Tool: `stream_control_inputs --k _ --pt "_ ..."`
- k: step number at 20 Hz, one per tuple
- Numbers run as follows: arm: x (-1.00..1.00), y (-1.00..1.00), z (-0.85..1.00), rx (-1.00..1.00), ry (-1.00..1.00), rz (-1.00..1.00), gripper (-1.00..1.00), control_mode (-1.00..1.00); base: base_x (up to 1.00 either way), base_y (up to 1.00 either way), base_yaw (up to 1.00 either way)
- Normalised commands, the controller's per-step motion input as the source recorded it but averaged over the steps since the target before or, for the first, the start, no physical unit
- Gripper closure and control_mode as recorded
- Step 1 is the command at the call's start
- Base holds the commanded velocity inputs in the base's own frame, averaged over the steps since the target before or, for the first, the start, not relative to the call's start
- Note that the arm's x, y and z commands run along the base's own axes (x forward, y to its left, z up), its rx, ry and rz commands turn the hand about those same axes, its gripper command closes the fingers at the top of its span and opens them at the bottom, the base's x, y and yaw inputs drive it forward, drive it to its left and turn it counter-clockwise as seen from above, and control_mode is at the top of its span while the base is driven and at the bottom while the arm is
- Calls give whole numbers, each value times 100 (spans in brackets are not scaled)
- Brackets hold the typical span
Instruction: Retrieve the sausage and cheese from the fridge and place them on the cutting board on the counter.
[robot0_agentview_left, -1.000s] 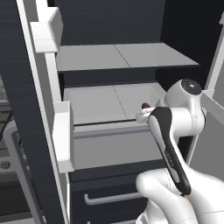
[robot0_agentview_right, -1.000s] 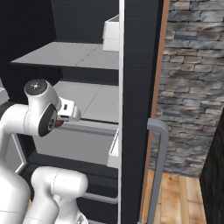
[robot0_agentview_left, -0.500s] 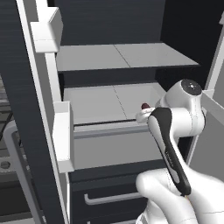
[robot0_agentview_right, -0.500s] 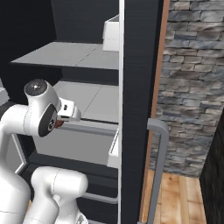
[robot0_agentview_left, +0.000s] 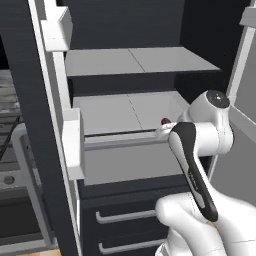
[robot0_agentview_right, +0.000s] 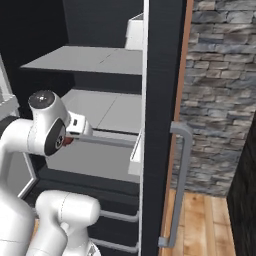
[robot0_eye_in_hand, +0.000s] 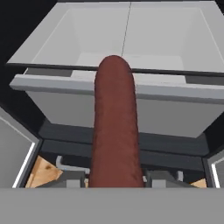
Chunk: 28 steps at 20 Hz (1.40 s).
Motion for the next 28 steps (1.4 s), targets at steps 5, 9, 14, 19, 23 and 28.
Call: stream_control_inputs --k 5,9,14,19,23,28 --pt "0 0 0 0 0 0 100 100 -89 10 -2" --pt "0 0 0 0 0 0 100 100 -93 15 -1" --pt "0 0 0 0 0 0 100 100 -92 12 6" --pt "0 0 0 0 0 0 100 100 -47 13 71" --pt "0 0 0 0 0 0 100 100 -10 14 100" --pt "0 0 0 0 0 0 100 100 -11 13 100"
